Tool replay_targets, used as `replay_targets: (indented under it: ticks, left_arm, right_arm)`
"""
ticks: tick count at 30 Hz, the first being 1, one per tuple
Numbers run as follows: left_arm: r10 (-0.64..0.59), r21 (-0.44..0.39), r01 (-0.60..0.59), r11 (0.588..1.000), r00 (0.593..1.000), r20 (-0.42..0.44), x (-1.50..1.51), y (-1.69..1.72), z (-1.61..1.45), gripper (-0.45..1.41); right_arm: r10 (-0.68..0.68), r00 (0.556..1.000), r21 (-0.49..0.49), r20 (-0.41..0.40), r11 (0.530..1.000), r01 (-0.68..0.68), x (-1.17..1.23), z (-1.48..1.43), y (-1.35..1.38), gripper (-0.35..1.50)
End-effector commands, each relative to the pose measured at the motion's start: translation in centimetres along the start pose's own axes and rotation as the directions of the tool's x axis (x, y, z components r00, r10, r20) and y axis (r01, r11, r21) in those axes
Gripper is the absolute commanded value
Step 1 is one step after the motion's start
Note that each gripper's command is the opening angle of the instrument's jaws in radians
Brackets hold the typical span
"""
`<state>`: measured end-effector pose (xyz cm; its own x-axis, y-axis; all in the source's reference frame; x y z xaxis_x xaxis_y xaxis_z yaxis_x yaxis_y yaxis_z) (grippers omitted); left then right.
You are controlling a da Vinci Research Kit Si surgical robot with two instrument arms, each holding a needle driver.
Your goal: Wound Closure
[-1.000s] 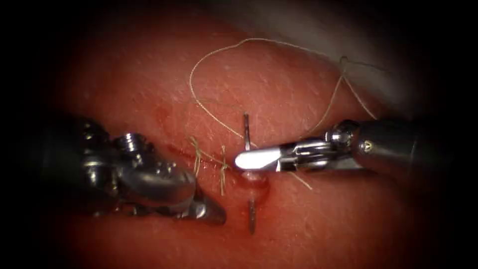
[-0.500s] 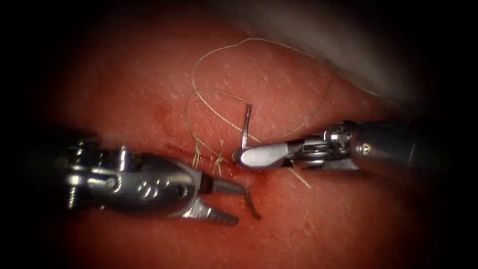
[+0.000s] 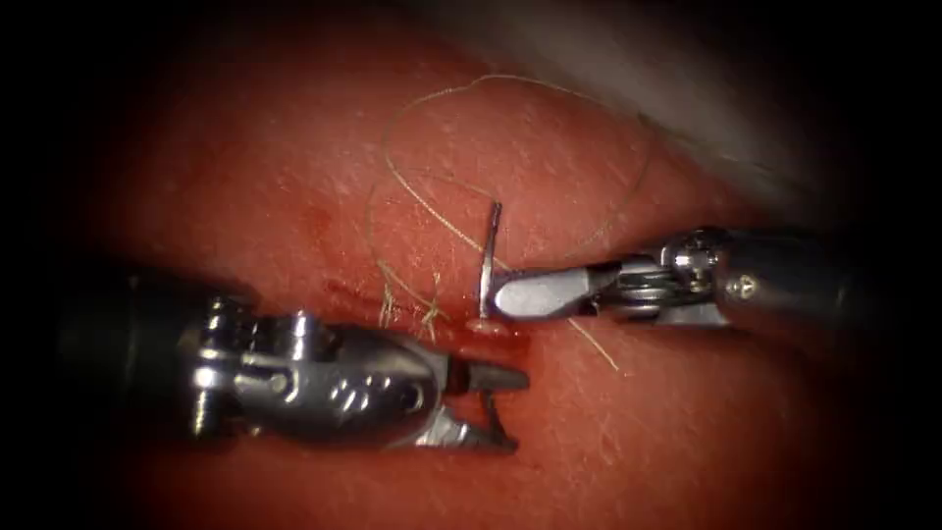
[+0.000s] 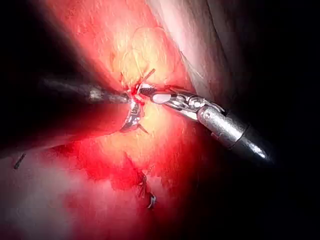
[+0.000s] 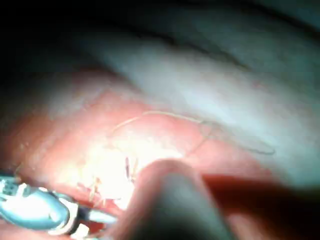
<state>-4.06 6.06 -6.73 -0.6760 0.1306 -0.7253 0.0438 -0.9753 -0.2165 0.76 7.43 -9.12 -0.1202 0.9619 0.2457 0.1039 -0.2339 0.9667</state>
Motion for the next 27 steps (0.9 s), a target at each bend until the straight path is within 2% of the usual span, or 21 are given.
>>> replay_targets:
  ticks: [1, 3, 4, 7, 12, 14, 16, 17, 19, 20, 21, 22, 24, 25, 26, 27]
  left_arm:
    - [-0.022, -0.006, 0.021, 1.0, 1.0, -0.002, -0.03, 0.03, 0.0, -0.35]
    - [-0.051, -0.008, 0.051, 0.999, 0.999, -0.001, -0.03, 0.03, -0.02, -0.35]
    - [-0.123, -0.011, 0.123, 0.992, 0.992, -0.001, -0.01, 0.04, -0.05, -0.35]
    - [-0.224, -0.023, 0.223, 0.974, 0.975, -0.003, 0.07, 0.08, -0.09, -0.35]
    - [-0.325, -0.059, 0.323, 0.945, 0.945, -0.031, 0.19, 0.1, -0.16, -0.35]
    - [-0.399, -0.108, 0.391, 0.914, 0.915, -0.064, 0.28, 0.09, -0.23, -0.35]
    - [-0.535, -0.213, 0.509, 0.834, 0.841, -0.086, 0.36, 0.12, -0.31, -0.35]
    - [-0.535, -0.213, 0.509, 0.834, 0.841, -0.086, 0.36, 0.12, -0.31, -0.35]
    - [-0.627, -0.326, 0.574, 0.751, 0.775, -0.082, 0.38, 0.22, -0.37, -0.35]
    - [-0.627, -0.326, 0.574, 0.751, 0.775, -0.082, 0.38, 0.22, -0.37, -0.35]
    - [-0.646, -0.348, 0.587, 0.731, 0.76, -0.075, 0.38, 0.25, -0.38, -0.35]
    - [-0.688, -0.399, 0.611, 0.683, 0.723, -0.07, 0.4, 0.3, -0.41, -0.35]
    - [-0.696, -0.419, 0.611, 0.671, 0.714, -0.074, 0.42, 0.31, -0.43, -0.35]
    - [-0.703, -0.459, 0.599, 0.657, 0.706, -0.086, 0.48, 0.32, -0.49, -0.35]
    - [-0.703, -0.459, 0.599, 0.657, 0.706, -0.086, 0.48, 0.32, -0.49, -0.35]
    - [-0.7, -0.478, 0.587, 0.654, 0.708, -0.089, 0.52, 0.32, -0.55, -0.35]
  right_arm:
    - [-0.019, 1.0, 0.002, 0.002, 1.0, 0.019, 0.05, 0.01, -0.01, 1.31]
    - [-0.029, 1.0, 0.001, 0.003, 1.0, 0.029, 0.05, 0.0, -0.02, 1.31]
    - [-0.056, 0.998, 0.0, 0.004, 0.998, 0.056, 0.07, -0.04, -0.05, 1.31]
    - [-0.114, 0.993, -0.003, 0.008, 0.993, 0.114, 0.11, -0.1, -0.12, 1.33]
    - [-0.178, 0.984, -0.006, 0.011, 0.984, 0.178, 0.13, -0.15, -0.18, 1.33]
    - [-0.198, 0.98, -0.007, 0.011, 0.98, 0.198, 0.13, -0.15, -0.23, 1.33]
    - [-0.219, 0.976, -0.009, 0.009, 0.976, 0.219, 0.1, -0.12, -0.26, 1.31]
    - [-0.219, 0.976, -0.009, 0.009, 0.976, 0.219, 0.1, -0.12, -0.26, 1.31]
    - [-0.242, 0.97, -0.006, 0.019, 0.97, 0.242, 0.07, -0.11, -0.27, 1.31]
    - [-0.242, 0.97, -0.006, 0.019, 0.97, 0.242, 0.07, -0.11, -0.27, 1.31]
    - [-0.253, 0.967, -0.006, 0.019, 0.968, 0.253, 0.06, -0.11, -0.27, 1.31]
    - [-0.29, 0.957, -0.008, 0.02, 0.957, 0.29, 0.07, -0.12, -0.3, 1.33]
    - [-0.328, 0.944, -0.015, 0.025, 0.945, 0.328, 0.07, -0.12, -0.32, 1.33]
    - [-0.409, 0.911, -0.05, 0.055, 0.91, 0.412, 0.07, -0.13, -0.35, 1.36]
    - [-0.409, 0.911, -0.05, 0.055, 0.91, 0.412, 0.07, -0.13, -0.35, 1.36]
    - [-0.447, 0.891, -0.074, 0.081, 0.888, 0.453, 0.05, -0.13, -0.37, 1.41]
